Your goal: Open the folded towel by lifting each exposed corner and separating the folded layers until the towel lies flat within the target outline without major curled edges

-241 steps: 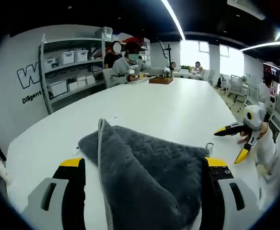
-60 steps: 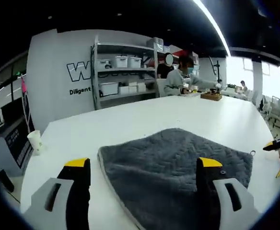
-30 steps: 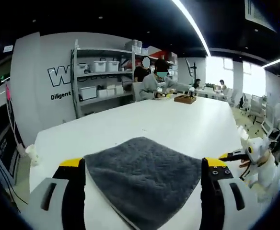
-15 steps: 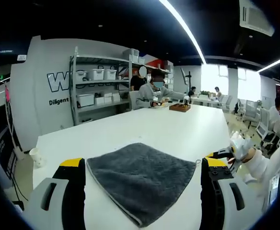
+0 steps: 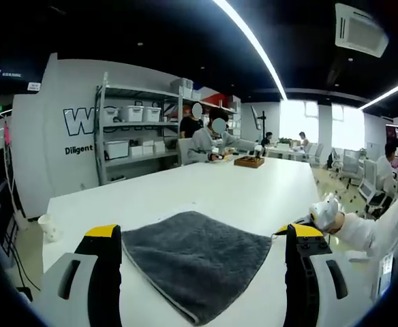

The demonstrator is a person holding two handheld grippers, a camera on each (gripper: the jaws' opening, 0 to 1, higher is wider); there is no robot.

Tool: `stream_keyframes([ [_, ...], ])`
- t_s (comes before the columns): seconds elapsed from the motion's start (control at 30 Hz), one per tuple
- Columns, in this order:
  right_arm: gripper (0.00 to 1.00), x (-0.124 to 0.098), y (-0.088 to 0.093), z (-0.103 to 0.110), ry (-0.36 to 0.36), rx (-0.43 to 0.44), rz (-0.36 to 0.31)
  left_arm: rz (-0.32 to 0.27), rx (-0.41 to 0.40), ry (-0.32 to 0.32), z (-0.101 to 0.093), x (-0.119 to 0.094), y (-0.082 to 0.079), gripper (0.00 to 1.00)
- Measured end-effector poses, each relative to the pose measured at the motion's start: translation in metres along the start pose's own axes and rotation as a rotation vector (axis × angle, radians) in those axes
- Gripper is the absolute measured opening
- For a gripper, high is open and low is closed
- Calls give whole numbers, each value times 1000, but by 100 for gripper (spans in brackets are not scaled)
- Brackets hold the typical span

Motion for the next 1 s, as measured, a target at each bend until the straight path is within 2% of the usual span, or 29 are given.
stream_keyframes([
  [0.1, 69, 2, -4, -4, 1, -21, -19, -3, -1, 4, -1, -1, 1, 99],
  [0.17, 62, 5, -6, -10, 15, -22, -28, -5, -2, 5, 0, -2, 0, 99],
  [0.27, 56, 7, -2, -16, 30, -42, -4, -3, 1, 6, 1, -4, 1, 99],
  [0.37, 55, 7, 3, -19, 36, -49, 26, -5, 6, 4, 2, -7, 1, 99],
  [0.5, 47, 8, 7, -25, 39, -28, 28, -9, 14, 5, 1, -9, 0, 99],
  [0.7, 40, 12, 1, -26, 24, 23, -13, -14, 10, 9, 0, -10, 0, 99],
  [0.83, 26, 14, 3, -29, 43, 7, 0, -13, 5, 9, 1, -9, -1, 99],
  [1.0, 17, 14, 6, -29, 51, -33, 15, -17, 3, 11, 2, -9, -2, 99],
])
Point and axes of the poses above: the point that each gripper's makers call its tool centre point, and the gripper's own axes: x roughly forward along the fingers, z roughly to its left, y roughly out of its underside, the point moved 3 cm from there along -x, roughly backward along the fingers, and after that the axes turned 6 degrees about y, right-handed, at the moved point
